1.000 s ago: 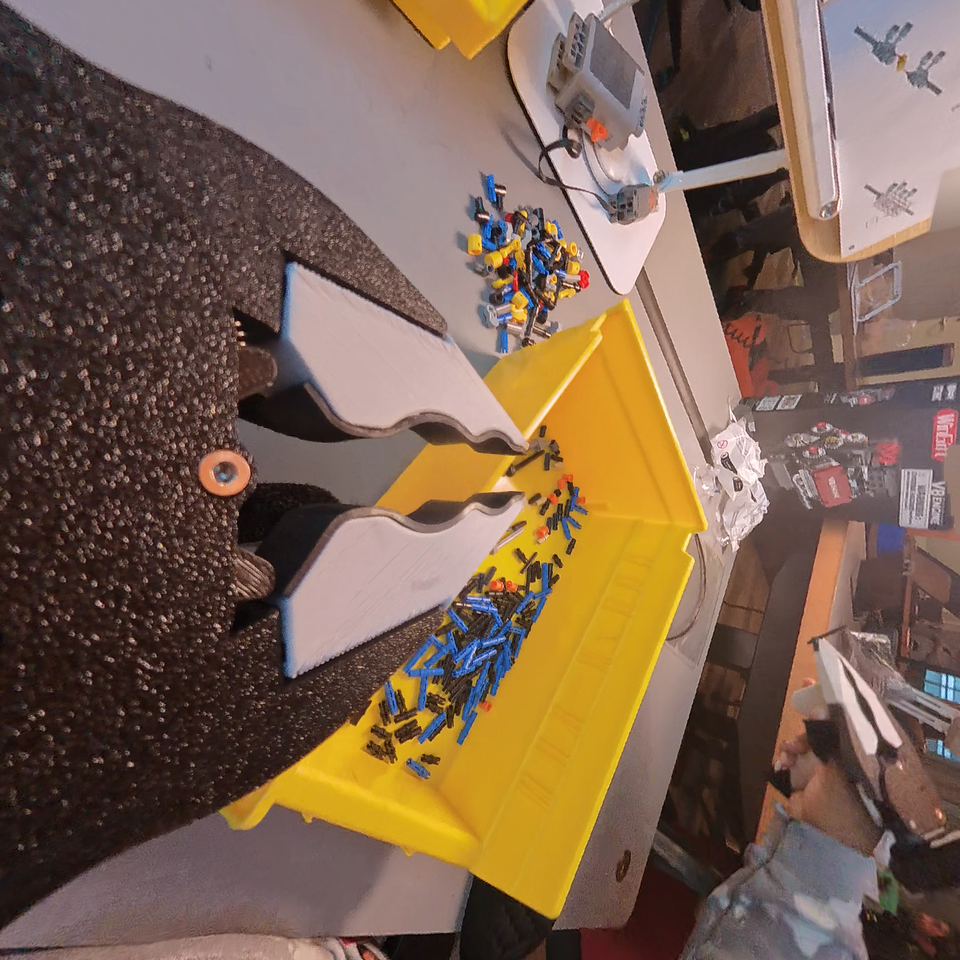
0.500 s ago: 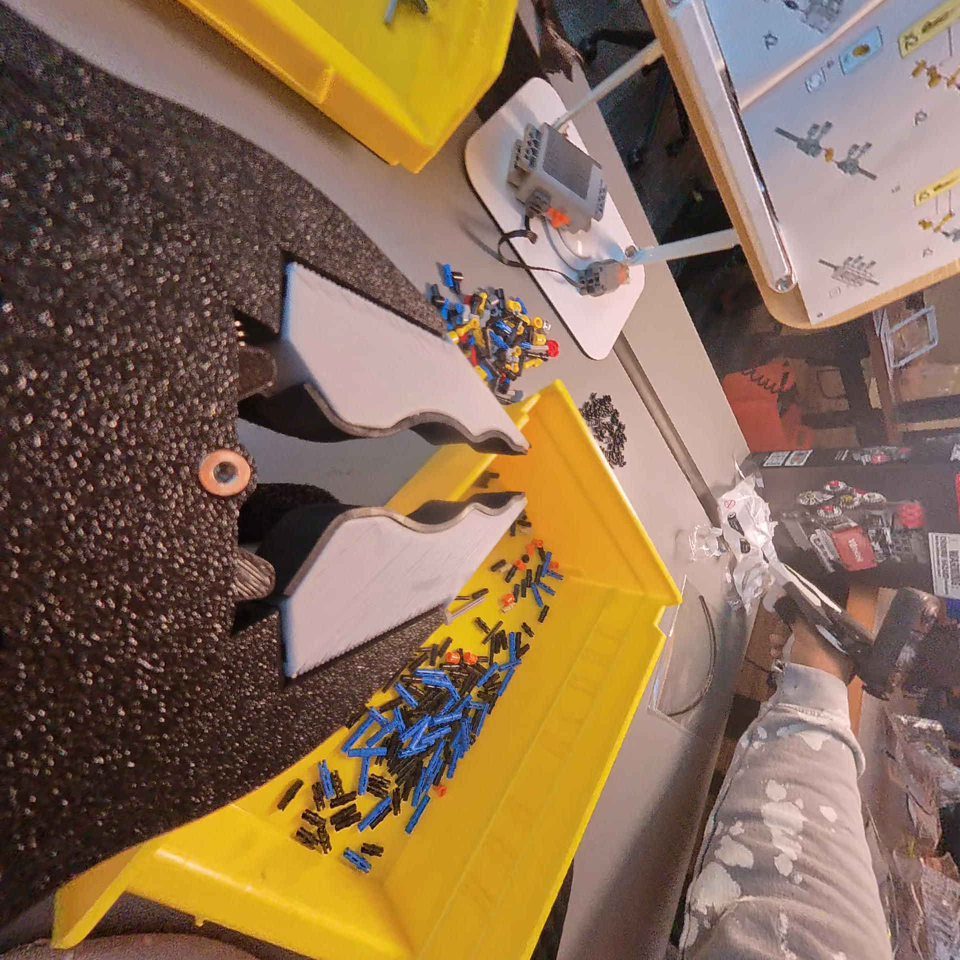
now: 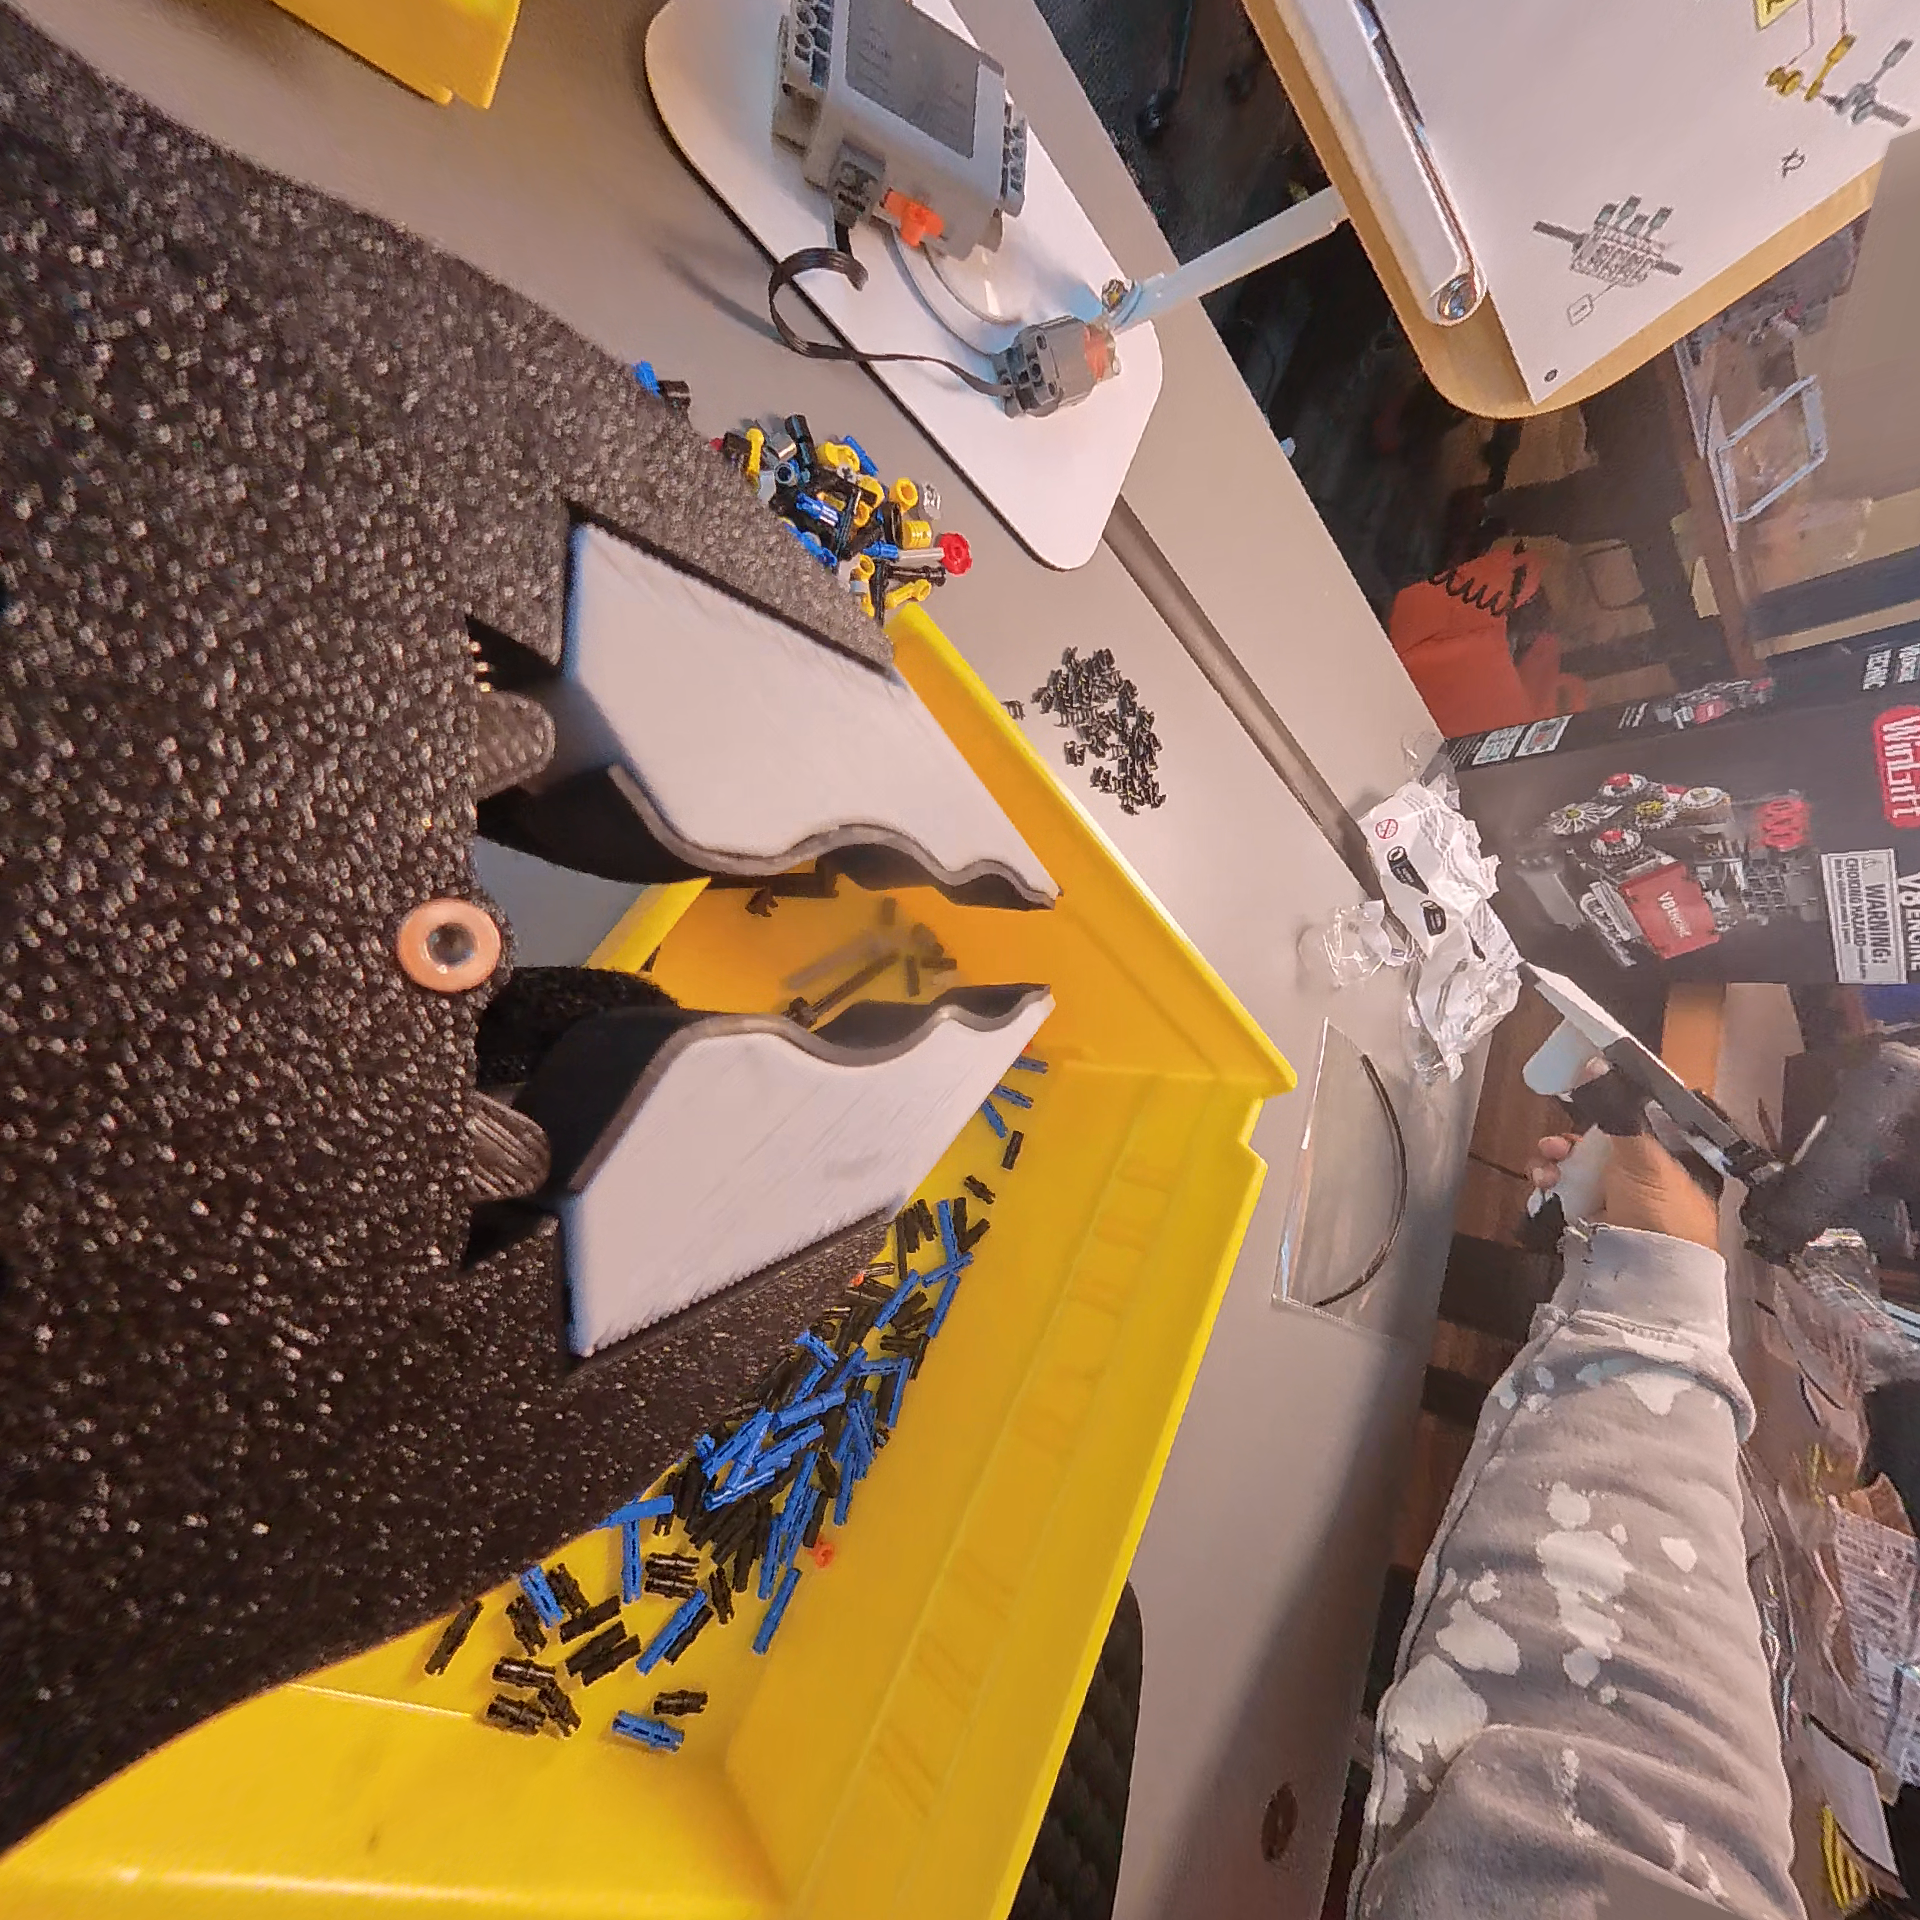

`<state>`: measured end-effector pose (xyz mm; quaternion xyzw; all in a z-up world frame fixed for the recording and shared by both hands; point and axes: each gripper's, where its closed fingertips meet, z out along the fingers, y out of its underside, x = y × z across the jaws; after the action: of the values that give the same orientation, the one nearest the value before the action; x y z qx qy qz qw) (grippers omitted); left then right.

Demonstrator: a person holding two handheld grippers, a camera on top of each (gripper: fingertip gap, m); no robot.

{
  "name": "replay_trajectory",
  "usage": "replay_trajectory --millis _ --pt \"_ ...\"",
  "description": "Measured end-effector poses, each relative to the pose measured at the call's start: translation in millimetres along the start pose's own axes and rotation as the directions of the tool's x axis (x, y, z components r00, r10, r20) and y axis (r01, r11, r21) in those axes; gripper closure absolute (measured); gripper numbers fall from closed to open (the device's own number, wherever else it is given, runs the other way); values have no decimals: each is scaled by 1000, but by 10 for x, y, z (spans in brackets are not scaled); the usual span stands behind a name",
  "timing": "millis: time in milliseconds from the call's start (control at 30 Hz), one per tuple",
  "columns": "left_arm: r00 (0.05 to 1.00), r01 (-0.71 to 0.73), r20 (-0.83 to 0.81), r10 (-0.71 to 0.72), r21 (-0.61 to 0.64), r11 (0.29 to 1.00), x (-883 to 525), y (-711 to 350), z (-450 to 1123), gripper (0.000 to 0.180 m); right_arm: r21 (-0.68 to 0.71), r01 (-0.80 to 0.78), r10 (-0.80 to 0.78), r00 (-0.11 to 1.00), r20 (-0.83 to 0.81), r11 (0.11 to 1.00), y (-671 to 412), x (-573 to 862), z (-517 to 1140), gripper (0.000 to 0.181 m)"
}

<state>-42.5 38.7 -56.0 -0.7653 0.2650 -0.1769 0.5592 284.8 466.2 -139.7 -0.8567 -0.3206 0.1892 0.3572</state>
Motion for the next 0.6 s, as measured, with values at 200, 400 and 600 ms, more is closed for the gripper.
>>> replay_trajectory --millis 200,400,600 --pt "1000 16 16 -16 2 1000 -43 36 -51 168 -113 -81 79 997 -22 990 2 -181 325 25" --pt "999 36 25 -36 16 999 -90 76 -93 168 -203 -163 128 976 -177 966 57 -173 726 25" --pt "998 53 37 -55 30 998 -135 137 -206 168 -209 -170 108 954 -281 963 133 22 794 99"
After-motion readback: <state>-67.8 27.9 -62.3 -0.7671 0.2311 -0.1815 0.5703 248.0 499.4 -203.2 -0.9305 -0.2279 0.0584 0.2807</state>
